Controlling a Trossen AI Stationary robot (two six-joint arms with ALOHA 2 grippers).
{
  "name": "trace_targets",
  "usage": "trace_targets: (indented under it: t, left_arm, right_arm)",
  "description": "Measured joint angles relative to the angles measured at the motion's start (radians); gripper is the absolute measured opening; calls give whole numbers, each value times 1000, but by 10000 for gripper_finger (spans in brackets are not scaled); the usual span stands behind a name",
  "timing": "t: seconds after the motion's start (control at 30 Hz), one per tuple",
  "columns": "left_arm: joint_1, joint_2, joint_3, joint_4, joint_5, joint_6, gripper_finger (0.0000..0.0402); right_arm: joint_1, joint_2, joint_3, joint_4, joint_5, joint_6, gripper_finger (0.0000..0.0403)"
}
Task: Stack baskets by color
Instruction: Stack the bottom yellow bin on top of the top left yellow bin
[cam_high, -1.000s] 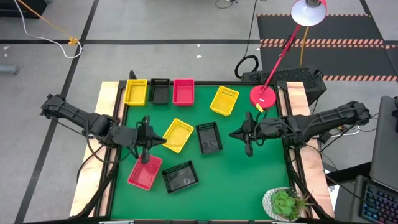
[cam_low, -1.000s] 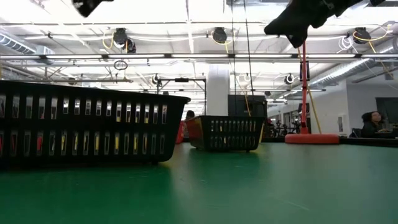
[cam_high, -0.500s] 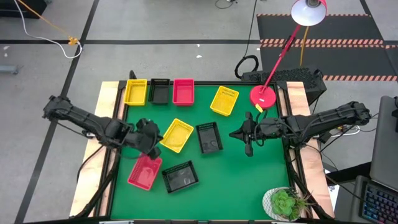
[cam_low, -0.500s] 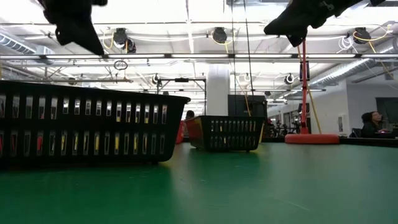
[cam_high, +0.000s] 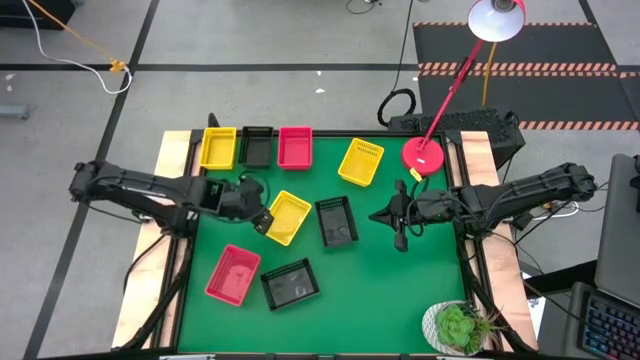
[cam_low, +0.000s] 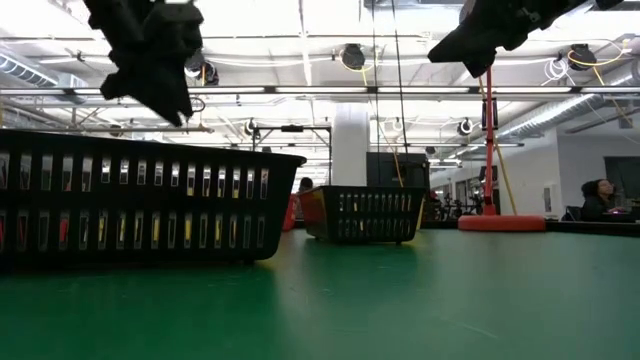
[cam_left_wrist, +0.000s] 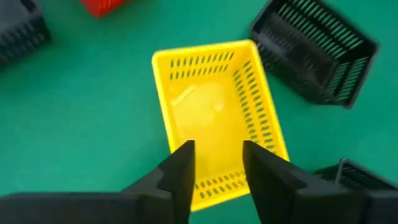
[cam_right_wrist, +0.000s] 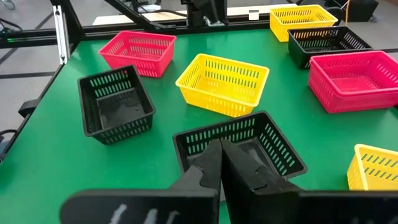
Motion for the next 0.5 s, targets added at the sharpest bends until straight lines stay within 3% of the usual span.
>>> trace_targets:
  t: [0.27,0.5]
  left_arm:
    - [78,132,0,7,35,-17,209]
    - [117,238,0,11,39,7,225]
  right_arm:
    - [0,0,0,-1,0,-22,0]
    - [0,0,0,-4,1,-25,0]
